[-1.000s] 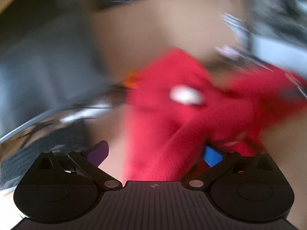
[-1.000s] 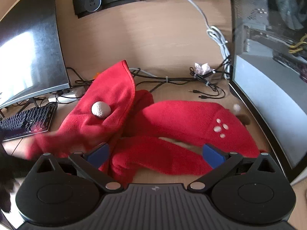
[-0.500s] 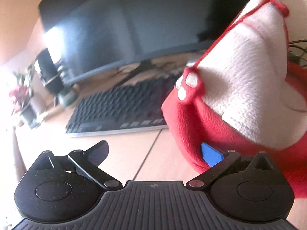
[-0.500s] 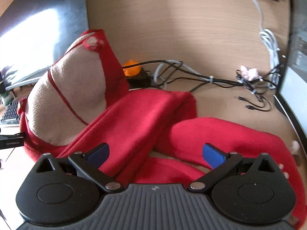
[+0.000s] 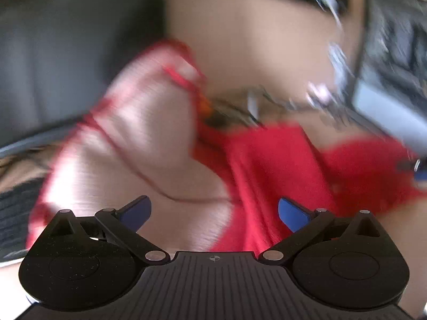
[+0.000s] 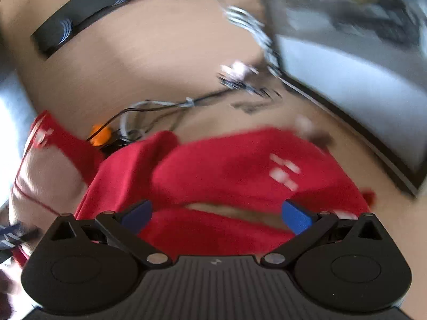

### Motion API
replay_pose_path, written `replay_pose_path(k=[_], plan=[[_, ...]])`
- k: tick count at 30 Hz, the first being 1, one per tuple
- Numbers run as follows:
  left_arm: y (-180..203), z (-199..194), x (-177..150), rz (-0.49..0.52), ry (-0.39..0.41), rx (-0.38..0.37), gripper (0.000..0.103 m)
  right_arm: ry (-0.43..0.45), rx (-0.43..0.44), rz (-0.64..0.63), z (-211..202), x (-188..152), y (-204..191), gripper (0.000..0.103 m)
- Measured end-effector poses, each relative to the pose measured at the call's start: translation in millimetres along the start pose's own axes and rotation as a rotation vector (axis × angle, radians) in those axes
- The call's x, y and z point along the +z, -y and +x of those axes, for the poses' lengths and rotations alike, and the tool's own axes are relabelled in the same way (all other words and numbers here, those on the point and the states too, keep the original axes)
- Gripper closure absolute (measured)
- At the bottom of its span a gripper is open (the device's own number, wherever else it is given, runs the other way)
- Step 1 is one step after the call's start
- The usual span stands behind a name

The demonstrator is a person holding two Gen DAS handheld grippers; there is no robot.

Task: Fold clothes

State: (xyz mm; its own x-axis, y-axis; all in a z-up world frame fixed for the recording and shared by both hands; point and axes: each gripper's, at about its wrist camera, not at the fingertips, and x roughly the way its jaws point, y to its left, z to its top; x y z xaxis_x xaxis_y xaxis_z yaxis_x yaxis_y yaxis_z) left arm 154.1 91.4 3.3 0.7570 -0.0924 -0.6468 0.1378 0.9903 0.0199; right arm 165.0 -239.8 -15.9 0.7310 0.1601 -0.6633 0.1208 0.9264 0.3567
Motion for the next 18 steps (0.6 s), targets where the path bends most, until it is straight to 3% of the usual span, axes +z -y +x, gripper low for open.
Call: replay_pose_path(k=[3, 6, 12, 18], plan=[[-16.0, 41.0, -5.6, -0.047, -0.135, -0.06, 0.0, -0.044, -0.02, 0.095, 4.9, -2.8, 30.8, 0.0], [-31.7, 55.8, -11.1, -0.145, -0.211, -0.148, 0.0, -0.017, -0.069, 0.072, 10.5, 9.2, 40.4, 0.0], [-23.8, 50.2, -23.9, -0.177, -0.27, -0.198, 0.0, 0.133, -0.087, -0.183, 21.1, 62.1, 5.1, 0.0], [35.2, 23.1, -36.3, -0.251, -0.356, -0.249, 0.0, 0.247, -0.02, -0.416, 43.0, 106.1, -44.5, 0.0]])
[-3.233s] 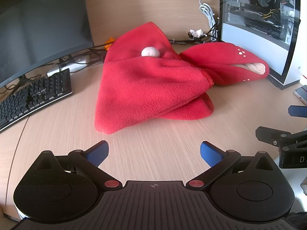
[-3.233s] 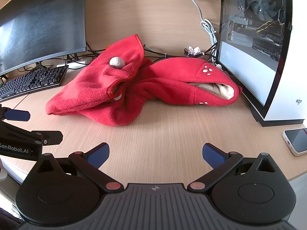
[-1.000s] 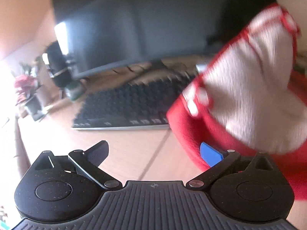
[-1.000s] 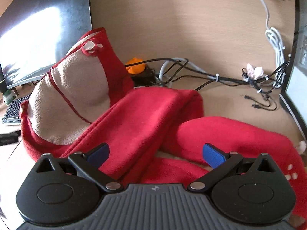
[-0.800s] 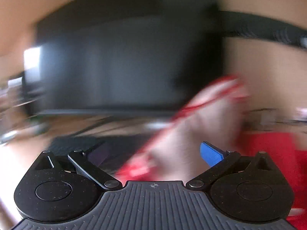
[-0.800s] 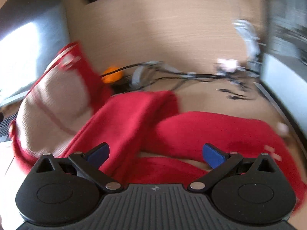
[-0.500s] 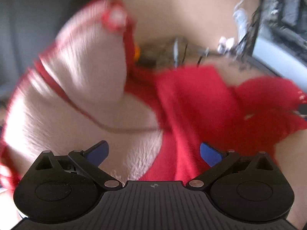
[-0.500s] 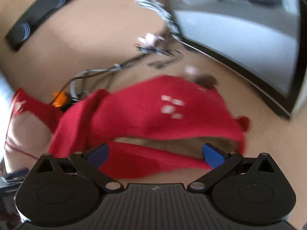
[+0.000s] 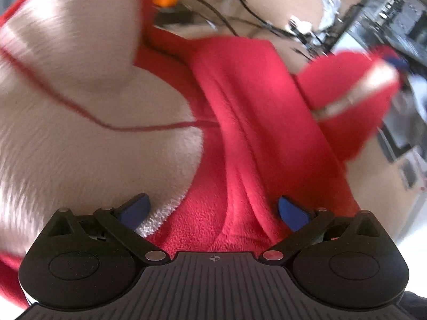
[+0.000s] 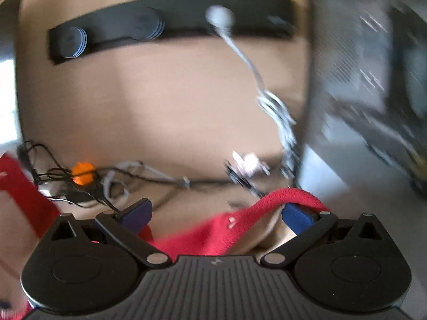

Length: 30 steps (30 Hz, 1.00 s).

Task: Fold clothes

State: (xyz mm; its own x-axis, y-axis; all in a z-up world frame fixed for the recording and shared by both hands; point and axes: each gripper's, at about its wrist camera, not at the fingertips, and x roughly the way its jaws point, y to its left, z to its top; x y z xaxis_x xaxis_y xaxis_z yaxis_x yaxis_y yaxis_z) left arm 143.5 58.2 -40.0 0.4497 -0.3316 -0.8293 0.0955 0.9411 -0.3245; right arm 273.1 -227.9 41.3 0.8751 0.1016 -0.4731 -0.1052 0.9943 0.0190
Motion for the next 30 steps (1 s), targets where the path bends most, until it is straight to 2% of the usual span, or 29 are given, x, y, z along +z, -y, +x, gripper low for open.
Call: replay_pose_path(k=[3, 5, 7, 9, 10, 12, 14, 15, 17, 20, 21, 22, 26, 30], plan=[[31.8, 4.3, -9.6, -0.04, -0.036, -0.088, 0.0, 0.016, 0.092, -0.043, 3.0, 8.8, -15.6, 0.0], [52.4, 13.0, -8.9, -0.052, -0.063, -0.179, 0.0, 0.007, 0.185, -0.083, 5.5, 10.7, -28.4, 0.0], [71.0, 19.9, -7.5, -0.06, -0.09, -0.272, 0.0, -0.005, 0.239, -0.117, -1.2, 6.8, -38.0, 0.0], [79.9, 17.7, -2.6, -0.041, -0.106, -0.365, 0.0, -0.025, 0.268, -0.13, -12.3, -0.5, -41.3, 0.0], [81.6, 11.4, 0.9, -0.011, -0.086, -0.381, 0.0, -0.039, 0.27, -0.125, -19.7, -5.9, -40.1, 0.0], [77.1, -1.0, 7.9, 0.073, -0.017, -0.316, 0.0, -0.078, 0.243, -0.083, -33.6, -21.8, -31.2, 0.0], [65.0, -4.1, 14.2, 0.144, 0.038, -0.199, 0.0, -0.138, 0.208, -0.011, -43.7, -42.5, -20.1, 0.0], [56.5, -2.5, 17.5, 0.167, 0.054, -0.141, 0.0, -0.17, 0.189, 0.038, -47.2, -54.4, -14.9, 0.0], [35.1, 8.8, 25.9, 0.147, 0.04, -0.07, 0.0, -0.232, 0.144, 0.149, -47.5, -78.0, -6.4, 0.0], [11.7, 12.8, 29.6, 0.132, 0.021, -0.052, 0.0, -0.335, 0.121, 0.366, -41.2, -113.0, 2.4, 0.0], [7.8, 12.9, 29.9, 0.135, 0.013, -0.051, 0.0, -0.354, 0.137, 0.415, -37.9, -123.2, 1.8, 0.0], [9.0, 13.3, 30.2, 0.143, 0.001, -0.047, 0.0, -0.351, 0.145, 0.422, -36.7, -130.5, -1.1, 0.0], [18.3, 13.2, 19.4, 0.206, -0.019, -0.005, 0.0, -0.292, 0.113, 0.204, -32.5, -138.8, -29.5, 0.0], [32.1, 5.1, -10.9, 0.226, 0.008, 0.058, 0.0, -0.307, 0.186, 0.081, -9.6, -128.1, -33.4, 0.0]])
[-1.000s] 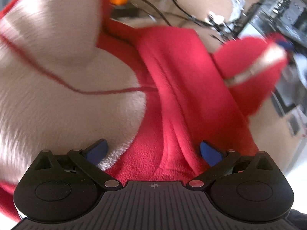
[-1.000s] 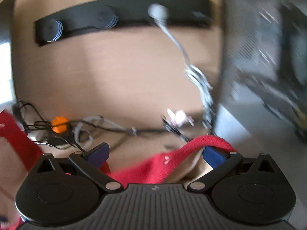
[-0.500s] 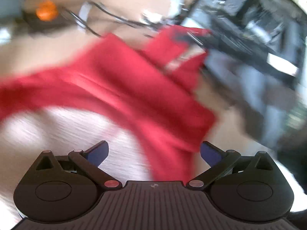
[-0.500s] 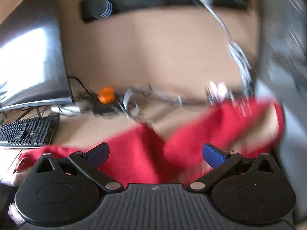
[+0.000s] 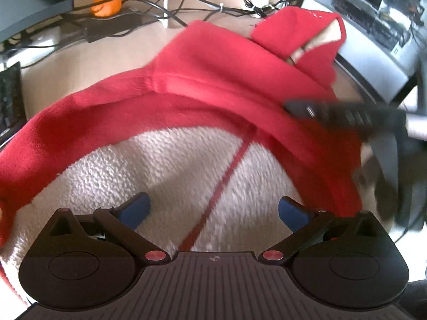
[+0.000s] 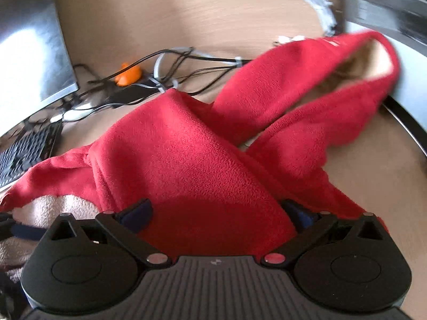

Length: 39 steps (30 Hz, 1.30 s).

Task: Fold clothes

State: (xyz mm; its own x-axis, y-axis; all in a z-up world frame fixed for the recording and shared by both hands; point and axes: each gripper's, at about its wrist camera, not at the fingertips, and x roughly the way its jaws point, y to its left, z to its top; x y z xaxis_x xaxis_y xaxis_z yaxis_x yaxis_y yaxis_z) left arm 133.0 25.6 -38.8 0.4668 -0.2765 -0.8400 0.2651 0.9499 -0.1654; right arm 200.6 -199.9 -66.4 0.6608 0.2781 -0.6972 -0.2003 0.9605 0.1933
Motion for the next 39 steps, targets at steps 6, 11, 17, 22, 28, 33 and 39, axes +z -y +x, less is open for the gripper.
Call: replay_pose_path(k=[6, 11, 17, 22, 28, 33, 39], plan=[[33.1, -12.2, -24.9, -0.091, 0.019, 0.016, 0.0, -0.045, 0.112, -0.23, 46.3, 50.1, -13.7, 0.0], [41.8, -18.1, -24.3, -0.246, -0.017, -0.205, 0.0, 0.026, 0.061, -0.394, 34.3, 73.2, -41.4, 0.0], [38.3, -50.7, -7.7, -0.097, 0.109, -0.124, 0.0, 0.109, 0.013, -0.23, -39.3, 69.4, 2.6, 0.0], [65.7, -7.1, 2.0, 0.553, 0.182, 0.466, 0.0, 0.066, -0.029, -0.133, -76.0, 26.0, 29.9, 0.0], [51.7, 6.4, 37.1, 0.581, 0.332, 0.636, 0.0, 0.027, -0.04, -0.214, -75.8, -16.6, -4.6, 0.0], [-25.3, -31.6, 64.0, 0.235, 0.421, 0.864, 0.0, -0.05, -0.075, -0.442, -48.7, -50.0, -51.0, 0.0], [-125.2, -71.4, 39.0, -0.135, 0.309, 0.921, 0.0, -0.022, -0.078, -0.474, -43.1, -45.4, -61.3, 0.0]])
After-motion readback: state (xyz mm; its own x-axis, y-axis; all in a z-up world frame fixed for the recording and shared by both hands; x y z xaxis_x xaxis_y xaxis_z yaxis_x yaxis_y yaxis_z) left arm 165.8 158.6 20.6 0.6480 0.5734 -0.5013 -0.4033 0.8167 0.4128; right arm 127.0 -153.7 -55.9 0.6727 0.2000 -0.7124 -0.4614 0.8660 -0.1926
